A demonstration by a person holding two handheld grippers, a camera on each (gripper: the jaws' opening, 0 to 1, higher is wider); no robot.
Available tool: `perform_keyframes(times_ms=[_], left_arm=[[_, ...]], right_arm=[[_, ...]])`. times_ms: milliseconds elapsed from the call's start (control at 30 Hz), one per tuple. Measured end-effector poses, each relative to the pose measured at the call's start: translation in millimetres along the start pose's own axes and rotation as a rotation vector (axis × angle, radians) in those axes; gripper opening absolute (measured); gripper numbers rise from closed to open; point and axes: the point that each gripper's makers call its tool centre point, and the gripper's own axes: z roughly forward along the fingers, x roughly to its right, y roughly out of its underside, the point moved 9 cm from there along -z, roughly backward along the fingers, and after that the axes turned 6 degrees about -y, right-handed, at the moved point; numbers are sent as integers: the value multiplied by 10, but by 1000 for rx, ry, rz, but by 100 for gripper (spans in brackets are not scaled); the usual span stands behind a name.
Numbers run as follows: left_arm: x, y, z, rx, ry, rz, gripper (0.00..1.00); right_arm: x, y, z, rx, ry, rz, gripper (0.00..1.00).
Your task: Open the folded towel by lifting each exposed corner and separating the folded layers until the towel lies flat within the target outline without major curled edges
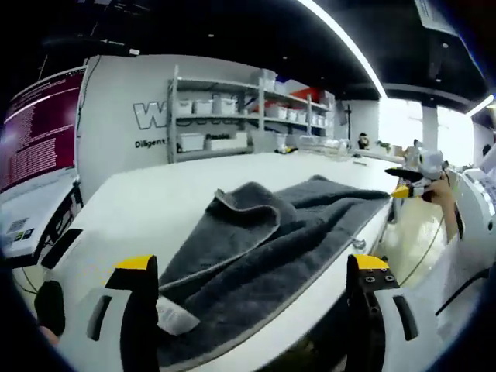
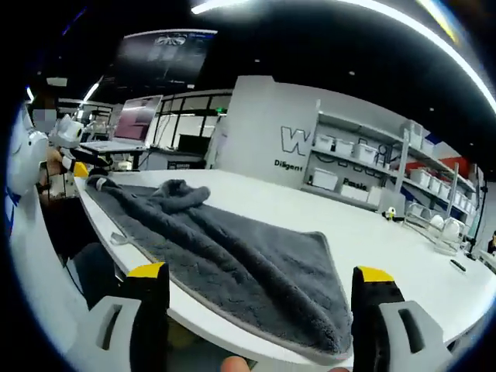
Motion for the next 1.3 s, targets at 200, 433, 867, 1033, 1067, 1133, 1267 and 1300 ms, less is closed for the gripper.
perform_keyframes(times_ms=[200, 433, 867, 1033, 1067, 1133, 1267, 1300], left_arm=[[126, -150, 524, -49, 142, 9, 96], [138, -208, 1042, -113, 179, 89, 74], [375, -143, 1578, -232, 212, 368, 27], [97, -377, 1594, -215, 130, 419, 2], [31, -422, 1581, -214, 103, 434, 2], [-198, -550, 1530, -220, -2, 485, 2], [-706, -794, 1417, -227, -210, 546, 2], [-840, -829, 1395, -246, -256, 548, 2]], right_arm=[[-30, 65, -60, 30, 20, 46, 99], [-42, 105, -76, 52, 21, 55, 99], [-65, 240, -69, 63, 1, 74, 99], [-58, 274, -35, 61, -8, 79, 99], [-53, 282, -34, 60, -8, 78, 99], [-42, 295, -32, 58, -6, 80, 99], [-4, 322, -22, 56, -1, 83, 98], [3, 329, -16, 56, 0, 84, 98]])
